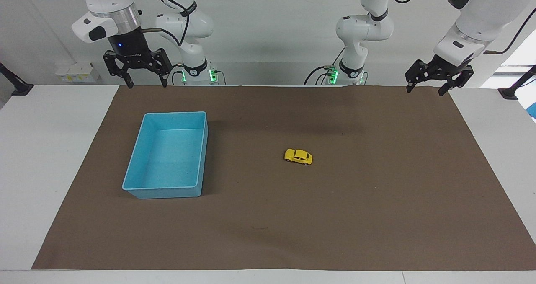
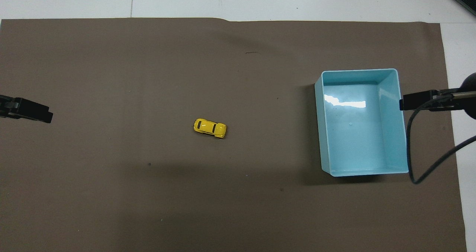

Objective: Wind up and store yellow beetle car

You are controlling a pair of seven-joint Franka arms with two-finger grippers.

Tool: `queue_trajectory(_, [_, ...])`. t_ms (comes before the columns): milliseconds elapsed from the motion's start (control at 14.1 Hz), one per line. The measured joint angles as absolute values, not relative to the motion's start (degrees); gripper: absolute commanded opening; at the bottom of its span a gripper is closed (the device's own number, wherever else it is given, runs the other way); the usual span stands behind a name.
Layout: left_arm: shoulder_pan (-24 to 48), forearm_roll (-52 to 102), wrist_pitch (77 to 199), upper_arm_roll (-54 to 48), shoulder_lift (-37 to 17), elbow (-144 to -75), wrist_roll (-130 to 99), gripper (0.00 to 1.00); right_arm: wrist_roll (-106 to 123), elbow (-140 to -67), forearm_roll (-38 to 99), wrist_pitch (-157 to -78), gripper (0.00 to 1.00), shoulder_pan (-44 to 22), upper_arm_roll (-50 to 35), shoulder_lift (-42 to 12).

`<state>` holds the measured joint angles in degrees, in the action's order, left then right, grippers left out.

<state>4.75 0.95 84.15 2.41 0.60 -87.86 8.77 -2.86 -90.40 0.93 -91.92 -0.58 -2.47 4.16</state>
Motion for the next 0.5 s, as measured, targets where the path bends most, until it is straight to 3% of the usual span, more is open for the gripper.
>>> queue_trajectory(498, [4.8,0.9,84.2,2.4,0.8,-87.8,8.9,1.0,-2.9,-90.4,0.8,-91.9,1.0,-0.5,-1.6,4.2])
